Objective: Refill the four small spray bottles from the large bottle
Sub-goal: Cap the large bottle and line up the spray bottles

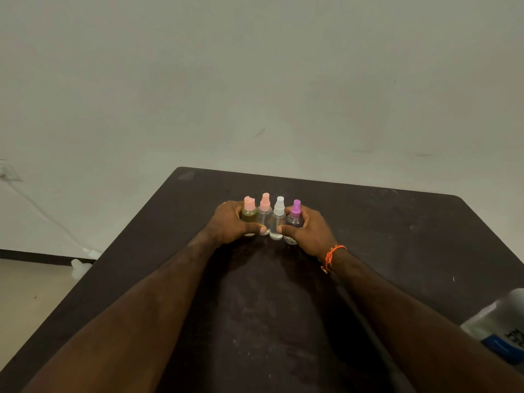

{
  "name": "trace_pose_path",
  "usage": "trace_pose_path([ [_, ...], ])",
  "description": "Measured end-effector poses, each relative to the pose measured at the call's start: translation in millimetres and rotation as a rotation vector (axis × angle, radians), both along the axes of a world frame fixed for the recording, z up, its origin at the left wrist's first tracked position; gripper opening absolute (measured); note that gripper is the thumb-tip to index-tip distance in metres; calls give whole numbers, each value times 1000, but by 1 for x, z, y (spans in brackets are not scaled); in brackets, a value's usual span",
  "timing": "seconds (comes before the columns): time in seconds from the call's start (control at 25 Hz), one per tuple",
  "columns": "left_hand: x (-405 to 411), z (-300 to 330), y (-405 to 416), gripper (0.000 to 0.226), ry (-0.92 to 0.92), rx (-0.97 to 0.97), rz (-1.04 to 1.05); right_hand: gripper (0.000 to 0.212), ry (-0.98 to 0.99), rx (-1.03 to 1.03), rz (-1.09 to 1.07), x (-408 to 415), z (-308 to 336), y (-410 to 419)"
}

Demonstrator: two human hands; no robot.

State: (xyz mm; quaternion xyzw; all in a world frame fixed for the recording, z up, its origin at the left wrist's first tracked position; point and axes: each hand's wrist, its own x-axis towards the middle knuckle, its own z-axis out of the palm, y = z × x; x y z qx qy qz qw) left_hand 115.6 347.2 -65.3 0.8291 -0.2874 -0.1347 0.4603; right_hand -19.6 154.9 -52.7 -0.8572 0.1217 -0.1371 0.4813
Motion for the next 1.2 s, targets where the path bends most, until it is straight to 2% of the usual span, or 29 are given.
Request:
trace_pose_path([
  [0.48, 108, 0, -42, 42, 3, -60, 0, 36, -61, -8, -4, 124, -4, -46],
  [0.64, 124, -2, -49, 41, 23, -113, -31, 32, -67, 16, -4, 146, -4, -55],
  [0.84, 126, -3, -50, 40, 40, -144, -62, 37, -72, 24, 7, 150, -8, -56],
  [0.92, 126, -4, -50, 44, 49, -103, -40, 46, -72, 43, 8, 147, -10, -56],
  [1.08, 121, -11, -43, 86, 27, -17, 7, 91, -31, 169, 9, 133, -9, -61],
  [1.2, 102, -12, -31, 103, 0, -21, 36, 109, 2, 308, 6, 112, -2, -63],
])
